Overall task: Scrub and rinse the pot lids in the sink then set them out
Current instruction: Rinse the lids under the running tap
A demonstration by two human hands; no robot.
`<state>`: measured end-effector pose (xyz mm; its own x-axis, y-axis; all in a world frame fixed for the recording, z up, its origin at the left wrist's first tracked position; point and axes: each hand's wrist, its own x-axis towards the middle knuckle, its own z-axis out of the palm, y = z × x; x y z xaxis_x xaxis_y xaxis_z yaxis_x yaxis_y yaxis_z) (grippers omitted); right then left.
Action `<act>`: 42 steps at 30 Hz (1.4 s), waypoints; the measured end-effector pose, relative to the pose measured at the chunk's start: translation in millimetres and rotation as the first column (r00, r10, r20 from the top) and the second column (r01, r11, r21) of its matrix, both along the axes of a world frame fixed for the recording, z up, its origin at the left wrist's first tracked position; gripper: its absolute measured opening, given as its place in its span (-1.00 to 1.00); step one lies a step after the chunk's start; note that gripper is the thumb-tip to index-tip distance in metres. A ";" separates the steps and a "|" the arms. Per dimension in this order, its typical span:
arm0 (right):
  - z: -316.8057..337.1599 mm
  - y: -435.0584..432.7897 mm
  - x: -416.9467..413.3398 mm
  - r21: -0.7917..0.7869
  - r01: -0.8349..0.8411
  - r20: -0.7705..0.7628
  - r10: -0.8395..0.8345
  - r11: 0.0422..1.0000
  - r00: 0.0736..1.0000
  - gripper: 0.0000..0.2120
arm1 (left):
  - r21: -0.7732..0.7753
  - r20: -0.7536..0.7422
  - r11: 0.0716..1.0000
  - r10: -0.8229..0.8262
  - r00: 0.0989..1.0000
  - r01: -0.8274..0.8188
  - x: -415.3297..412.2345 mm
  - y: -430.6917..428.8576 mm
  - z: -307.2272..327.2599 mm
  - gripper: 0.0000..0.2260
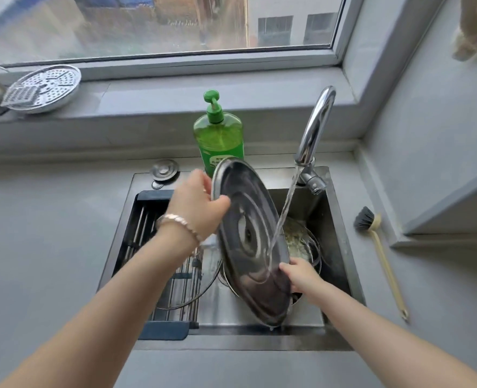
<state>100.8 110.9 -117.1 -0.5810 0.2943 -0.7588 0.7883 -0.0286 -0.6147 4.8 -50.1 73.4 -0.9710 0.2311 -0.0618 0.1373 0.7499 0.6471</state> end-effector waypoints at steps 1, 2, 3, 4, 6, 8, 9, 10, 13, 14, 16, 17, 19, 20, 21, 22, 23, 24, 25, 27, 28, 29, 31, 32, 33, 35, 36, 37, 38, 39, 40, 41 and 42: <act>2.5 8.7 2.5 0.079 -0.060 0.007 0.059 0.995 0.998 -0.77 | -0.054 0.065 0.997 -0.054 0.996 0.057 -3.1 13.0 0.5 -0.81; 7.7 18.0 5.5 0.163 -0.112 0.020 0.111 0.980 0.994 -0.71 | -0.101 0.137 0.987 -0.113 0.984 0.128 -4.7 26.9 0.4 -0.79; 13.5 27.3 8.2 0.233 -0.142 0.023 0.141 0.962 0.990 -0.69 | -0.143 0.200 0.970 -0.168 0.965 0.199 -4.6 41.0 -0.6 -0.78; 18.7 36.3 10.1 0.278 -0.145 0.005 0.149 0.950 0.989 -0.69 | -0.190 0.237 0.946 -0.216 0.947 0.263 -3.5 54.9 -2.4 -0.78; 28.4 52.8 9.8 0.333 -0.126 -0.060 0.154 0.935 0.986 -0.72 | -0.278 0.263 0.893 -0.284 0.922 0.354 0.0 79.4 -5.4 -0.81; 39.6 66.2 5.4 0.355 -0.096 -0.121 0.148 0.930 0.982 -0.74 | -0.318 0.274 0.866 -0.305 0.912 0.385 1.1 96.7 -7.9 -0.85; 44.9 72.0 1.5 0.365 -0.082 -0.146 0.145 0.927 0.979 -0.74 | -0.321 0.288 0.863 -0.304 0.908 0.391 0.7 102.7 -9.6 -0.86; 50.6 76.8 -3.5 0.377 -0.069 -0.165 0.140 0.924 0.976 -0.73 | -0.310 0.310 0.864 -0.302 0.902 0.396 -0.3 106.8 -11.8 -0.86; 61.3 86.5 -27.4 0.427 -0.056 -0.212 0.161 0.902 0.964 -0.61 | -0.169 0.401 0.903 -0.302 0.865 0.394 -0.5 111.1 -17.7 -0.83; 63.5 87.6 -36.9 0.432 -0.058 -0.212 0.164 0.900 0.964 -0.56 | -0.113 0.423 0.917 -0.305 0.853 0.384 0.6 110.1 -18.9 -0.84; 63.6 88.0 -58.2 0.424 -0.035 -0.206 0.134 0.905 0.969 -0.55 | -0.019 0.448 0.936 -0.307 0.840 0.352 3.2 105.3 -19.9 -0.86; 61.9 87.1 -66.8 0.416 -0.016 -0.204 0.110 0.909 0.973 -0.57 | 0.038 0.464 0.946 -0.301 0.834 0.321 6.0 101.1 -20.5 -0.86; 54.9 83.9 -83.0 0.382 0.050 -0.207 0.032 0.923 0.978 -0.57 | 0.166 0.506 0.962 -0.271 0.819 0.216 8.1 93.1 -19.7 -0.92; 52.5 81.4 -89.8 0.352 0.098 -0.207 -0.025 0.931 0.978 -0.54 | 0.224 0.527 0.963 -0.247 0.813 0.148 8.1 89.1 -17.8 -0.95; 50.8 78.5 -95.5 0.322 0.147 -0.210 -0.081 0.935 0.974 -0.53 | 0.272 0.548 0.959 -0.219 0.807 0.076 7.4 84.9 -15.3 -0.96; 49.6 76.1 -99.6 0.306 0.191 -0.210 -0.129 0.933 0.969 -0.52 | 0.306 0.572 0.952 -0.189 0.798 0.006 6.2 80.4 -12.3 -0.94; 47.6 74.7 -103.2 0.299 0.220 -0.212 -0.160 0.928 0.964 -0.51 | 0.331 0.596 0.942 -0.158 0.787 -0.061 4.2 76.4 -9.8 -0.92; 46.6 73.7 -105.3 0.294 0.238 -0.215 -0.179 0.926 0.960 -0.50 | 0.346 0.616 0.931 -0.133 0.776 -0.115 2.1 72.1 -7.4 -0.91; 45.4 72.9 -107.1 0.296 0.249 -0.224 -0.186 0.922 0.957 -0.49 | 0.349 0.630 0.924 -0.109 0.769 -0.155 0.0 67.8 -6.2 -0.89; 46.8 71.9 -110.1 0.284 0.245 -0.246 -0.176 0.927 0.953 -0.50 | 0.351 0.651 0.913 -0.079 0.755 -0.207 -3.0 59.5 -4.7 -0.85; 47.4 71.4 -110.9 0.257 0.221 -0.261 -0.153 0.941 0.953 -0.51 | 0.357 0.661 0.905 -0.072 0.747 -0.229 -3.8 56.3 -3.5 -0.84; 49.3 70.9 -111.0 0.232 0.189 -0.268 -0.124 0.954 0.955 -0.53 | 0.364 0.670 0.897 -0.065 0.740 -0.251 -4.3 53.7 -2.5 -0.84; 59.3 69.2 -106.8 0.212 0.091 -0.232 -0.040 0.973 0.972 -0.53 | 0.375 0.684 0.879 -0.047 0.728 -0.295 -4.7 50.0 0.2 -0.84; 68.8 67.0 -101.7 0.198 0.026 -0.209 0.016 0.980 0.978 -0.51 | 0.379 0.690 0.870 -0.038 0.723 -0.316 -4.2 48.5 1.9 -0.85; 78.4 64.4 -95.9 0.180 -0.042 -0.205 0.079 0.983 0.975 -0.50 | 0.384 0.695 0.860 -0.032 0.718 -0.334 -3.9 47.4 3.4 -0.87; 109.6 54.0 -74.0 0.112 -0.216 -0.233 0.237 0.970 0.943 -0.55 | 0.400 0.708 0.838 -0.025 0.705 -0.372 -3.0 45.4 6.5 -0.90; 129.7 47.1 -60.9 0.055 -0.317 -0.258 0.320 0.947 0.911 -0.49 | 0.407 0.716 0.825 -0.020 0.698 -0.393 -2.9 44.2 8.5 -0.91; 148.4 40.5 -49.0 0.007 -0.411 -0.283 0.396 0.912 0.873 -0.37 | 0.412 0.722 0.813 -0.016 0.691 -0.411 -3.1 43.4 10.3 -0.92; 165.9 33.7 -37.1 0.017 -0.494 -0.315 0.473 0.870 0.823 -0.27 | 0.416 0.729 0.802 -0.012 0.685 -0.428 -3.1 42.8 12.7 -0.93; 179.7 26.5 -26.8 0.104 -0.554 -0.343 0.552 0.826 0.760 -0.25 | 0.423 0.734 0.790 -0.011 0.679 -0.444 -2.9 42.5 15.3 -0.94; 188.4 20.8 -17.4 0.242 -0.582 -0.348 0.630 0.776 0.695 -0.31 | 0.438 0.738 0.772 -0.016 0.674 -0.461 -2.3 42.8 18.1 -0.94; 192.3 17.0 -9.3 0.417 -0.562 -0.315 0.694 0.714 0.648 -0.45 | 0.459 0.739 0.749 -0.022 0.674 -0.478 -1.4 43.4 20.5 -0.95; 192.4 15.0 -3.8 0.578 -0.509 -0.262 0.736 0.638 0.624 -0.60 | 0.482 0.736 0.725 -0.030 0.676 -0.492 -0.3 44.4 23.0 -0.95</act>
